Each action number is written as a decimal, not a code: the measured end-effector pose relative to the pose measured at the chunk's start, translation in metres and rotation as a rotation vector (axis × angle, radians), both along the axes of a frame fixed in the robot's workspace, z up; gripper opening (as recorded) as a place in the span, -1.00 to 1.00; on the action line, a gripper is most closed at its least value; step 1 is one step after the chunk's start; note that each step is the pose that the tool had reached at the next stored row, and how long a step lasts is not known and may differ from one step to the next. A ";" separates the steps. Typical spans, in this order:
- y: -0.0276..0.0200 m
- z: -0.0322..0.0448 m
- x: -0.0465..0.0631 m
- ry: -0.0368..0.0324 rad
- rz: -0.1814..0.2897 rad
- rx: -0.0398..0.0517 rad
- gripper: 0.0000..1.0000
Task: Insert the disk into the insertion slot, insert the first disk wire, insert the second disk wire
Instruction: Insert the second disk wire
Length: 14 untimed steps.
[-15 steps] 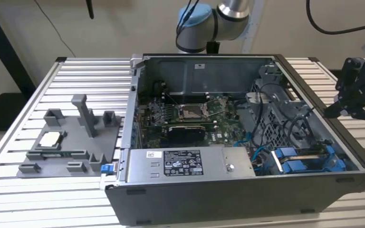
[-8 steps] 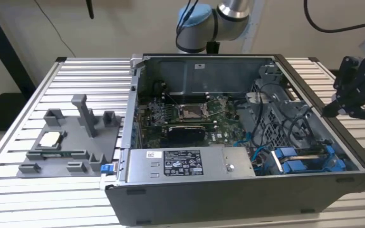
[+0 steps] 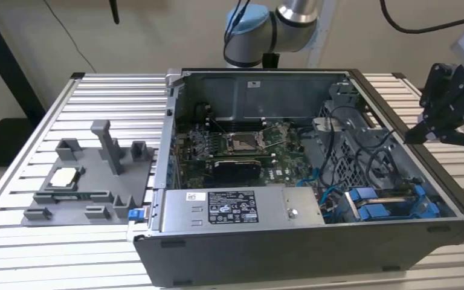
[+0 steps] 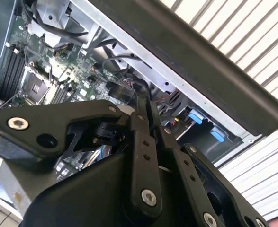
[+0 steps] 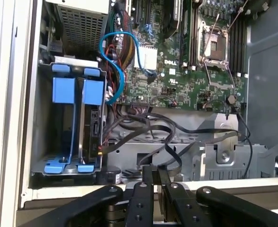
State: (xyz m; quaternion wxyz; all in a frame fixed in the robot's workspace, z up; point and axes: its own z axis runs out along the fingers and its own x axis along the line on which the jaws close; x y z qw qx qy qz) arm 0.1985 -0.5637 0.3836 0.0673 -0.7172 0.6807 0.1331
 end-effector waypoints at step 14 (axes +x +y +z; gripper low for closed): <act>-0.0001 0.0025 -0.015 -0.0087 0.001 -0.0878 -0.68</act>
